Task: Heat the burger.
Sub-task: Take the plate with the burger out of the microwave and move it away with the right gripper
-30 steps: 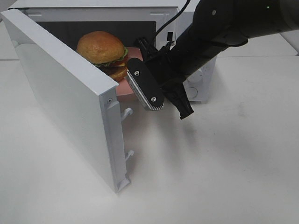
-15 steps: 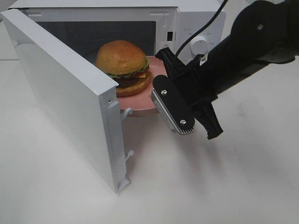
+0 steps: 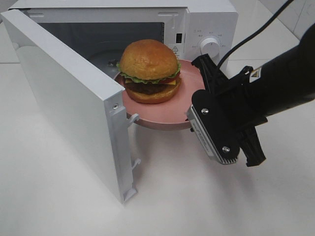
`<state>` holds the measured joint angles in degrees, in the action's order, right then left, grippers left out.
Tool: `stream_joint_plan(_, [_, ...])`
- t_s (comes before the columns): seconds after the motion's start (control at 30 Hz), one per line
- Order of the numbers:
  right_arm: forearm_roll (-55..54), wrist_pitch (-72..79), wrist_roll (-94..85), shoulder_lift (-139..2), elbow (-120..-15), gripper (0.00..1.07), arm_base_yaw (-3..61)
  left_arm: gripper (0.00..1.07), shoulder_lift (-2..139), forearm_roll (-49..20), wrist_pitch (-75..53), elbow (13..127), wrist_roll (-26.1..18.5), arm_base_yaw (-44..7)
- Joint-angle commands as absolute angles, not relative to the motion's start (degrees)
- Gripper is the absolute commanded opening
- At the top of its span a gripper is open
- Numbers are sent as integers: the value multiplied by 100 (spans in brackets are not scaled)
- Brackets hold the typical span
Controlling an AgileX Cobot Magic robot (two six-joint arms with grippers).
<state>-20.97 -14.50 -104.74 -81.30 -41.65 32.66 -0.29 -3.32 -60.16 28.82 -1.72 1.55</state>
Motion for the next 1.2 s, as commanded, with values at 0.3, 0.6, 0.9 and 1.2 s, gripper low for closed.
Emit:
stream_joint_plan(0.3, [-1776,-1129,-9586,-6858,-3335,0,3226,100,-138,-355,-5942,2865,-126,166])
stream_joint_plan(0.6, [-143,-1627,-7850,-5964,-2922,0,3226,100,-138,-355,-5942,2865,-126,166])
stream_joint_plan(0.9, [1266,-2492,-6056,-5294,-2922,0,3226,100,-138,-355,-5942,2865,-126,166])
stream_joint_plan(1.2, [1948,-3168,-5088,-4664,-2922,1,3226,100,-138,-355,-5942,2865,-126,166])
